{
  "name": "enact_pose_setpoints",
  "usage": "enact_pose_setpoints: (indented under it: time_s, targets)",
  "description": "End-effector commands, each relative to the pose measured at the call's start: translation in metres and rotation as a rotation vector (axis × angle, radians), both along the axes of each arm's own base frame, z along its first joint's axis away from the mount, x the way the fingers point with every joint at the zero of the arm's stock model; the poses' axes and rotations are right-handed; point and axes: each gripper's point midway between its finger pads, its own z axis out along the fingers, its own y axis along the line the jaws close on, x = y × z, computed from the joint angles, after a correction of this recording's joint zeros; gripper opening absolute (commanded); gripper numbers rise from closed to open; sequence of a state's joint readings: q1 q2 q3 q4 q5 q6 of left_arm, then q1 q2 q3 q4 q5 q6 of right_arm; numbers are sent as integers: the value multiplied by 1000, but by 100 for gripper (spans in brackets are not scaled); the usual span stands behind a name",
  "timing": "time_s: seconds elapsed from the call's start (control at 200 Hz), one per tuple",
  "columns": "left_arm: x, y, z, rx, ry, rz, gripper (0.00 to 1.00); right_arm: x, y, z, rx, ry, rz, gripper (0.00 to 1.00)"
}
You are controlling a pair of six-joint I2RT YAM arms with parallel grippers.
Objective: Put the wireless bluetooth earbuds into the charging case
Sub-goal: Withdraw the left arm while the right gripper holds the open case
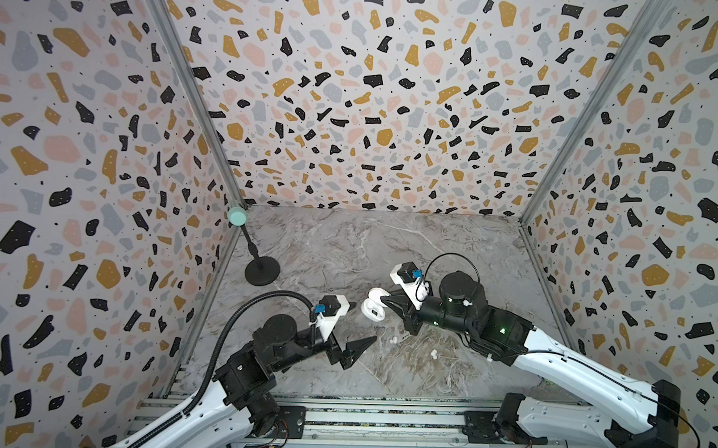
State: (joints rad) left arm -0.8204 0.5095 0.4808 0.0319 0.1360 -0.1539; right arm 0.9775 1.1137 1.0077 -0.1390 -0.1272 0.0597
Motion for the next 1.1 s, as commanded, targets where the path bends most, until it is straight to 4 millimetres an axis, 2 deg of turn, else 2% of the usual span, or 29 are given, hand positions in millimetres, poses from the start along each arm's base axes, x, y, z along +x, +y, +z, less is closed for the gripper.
enact_pose_setpoints:
  time_s: [0.0, 0.11, 0.2, 0.446, 0.721, 0.886, 1.096]
  targets:
    - [45, 63, 41, -163, -27, 449, 100, 22, -8, 4, -59, -76, -63, 0]
    - [60, 103, 38, -172, -15, 696, 100, 46, -15, -12, -149, -164, -142, 0]
    - [65, 128, 29, -129, -19, 850, 100, 53, -14, -31, -237, -223, -115, 0]
    - [69, 171, 13, -7, -28, 1096, 100, 74, 4, -72, -404, -261, -39, 0]
    - [69, 185, 0, 44, -7, 1182, 100, 94, 25, -123, -557, -296, 42, 0]
    - [69, 186, 0, 49, -11, 1181, 100, 107, 36, -142, -587, -302, 58, 0]
    - [69, 185, 0, 57, -11, 1171, 100, 125, 41, -171, -640, -287, 60, 0]
